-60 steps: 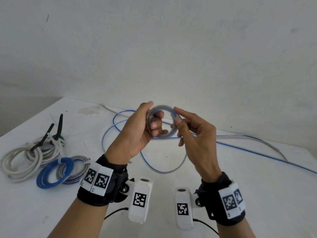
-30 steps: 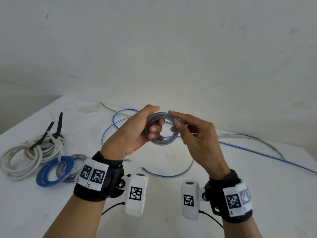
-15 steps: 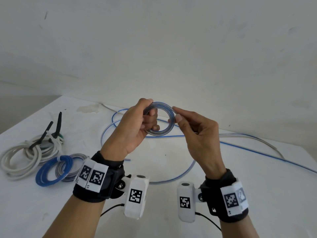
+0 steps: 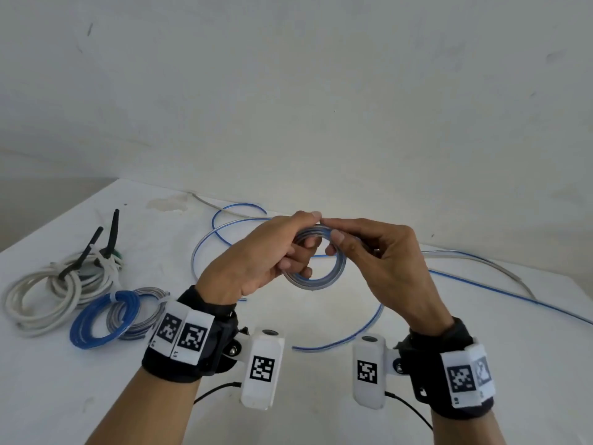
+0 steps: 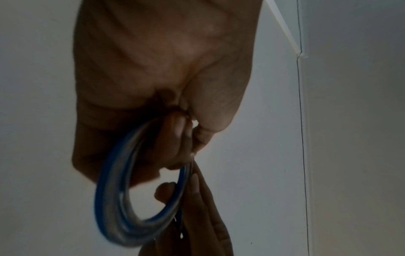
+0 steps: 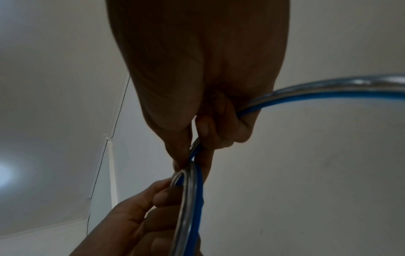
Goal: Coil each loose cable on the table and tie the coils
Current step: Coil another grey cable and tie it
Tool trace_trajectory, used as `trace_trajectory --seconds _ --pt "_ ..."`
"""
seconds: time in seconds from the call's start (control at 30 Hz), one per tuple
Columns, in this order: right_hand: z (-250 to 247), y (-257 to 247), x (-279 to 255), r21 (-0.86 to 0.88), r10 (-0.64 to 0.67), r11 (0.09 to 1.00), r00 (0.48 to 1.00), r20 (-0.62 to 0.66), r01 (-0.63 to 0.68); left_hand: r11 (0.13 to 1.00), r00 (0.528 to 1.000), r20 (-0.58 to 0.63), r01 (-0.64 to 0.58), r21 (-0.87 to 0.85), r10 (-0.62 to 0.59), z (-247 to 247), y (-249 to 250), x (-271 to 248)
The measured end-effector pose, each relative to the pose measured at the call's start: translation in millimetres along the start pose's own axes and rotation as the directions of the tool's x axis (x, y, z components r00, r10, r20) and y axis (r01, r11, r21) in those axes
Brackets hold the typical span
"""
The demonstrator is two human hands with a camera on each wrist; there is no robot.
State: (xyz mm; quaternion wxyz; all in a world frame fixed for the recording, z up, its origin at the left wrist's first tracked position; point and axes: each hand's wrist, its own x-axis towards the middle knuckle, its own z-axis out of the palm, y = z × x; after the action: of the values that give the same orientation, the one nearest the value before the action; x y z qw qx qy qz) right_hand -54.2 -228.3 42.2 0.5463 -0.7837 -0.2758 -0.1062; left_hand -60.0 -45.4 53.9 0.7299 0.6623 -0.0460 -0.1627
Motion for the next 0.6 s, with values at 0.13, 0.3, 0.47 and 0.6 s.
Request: trace_trajectory --seconds 0.13,0.3,0.47,0.6 --pt "-6.1 -1.7 0.1 0.040 0.025 0.999 0.997 -0.069 -0.022 0.994 0.994 -0.090 -0.071 -0.082 0.064 0.3 4.7 1.6" --pt "7.4 -7.5 1.0 0.136 0.024 0.991 0.991 -0.131 -0.006 0.949 0.970 -0.184 -0.202 -0.244 0.159 -2.6 10.1 -1.0" --pt "23.9 -12.0 -0.1 0.210 0.017 0.977 0.971 -0.240 0.035 0.930 0.963 -0.166 -0.249 -0.271 0.210 -0.2 10.6 -4.1" --pt "10.9 -10.4 -0.1 0.125 -0.011 0.992 0.986 -0.164 0.032 0.979 0.992 0.016 -0.121 -0.163 0.125 -2.9 9.4 -5.9"
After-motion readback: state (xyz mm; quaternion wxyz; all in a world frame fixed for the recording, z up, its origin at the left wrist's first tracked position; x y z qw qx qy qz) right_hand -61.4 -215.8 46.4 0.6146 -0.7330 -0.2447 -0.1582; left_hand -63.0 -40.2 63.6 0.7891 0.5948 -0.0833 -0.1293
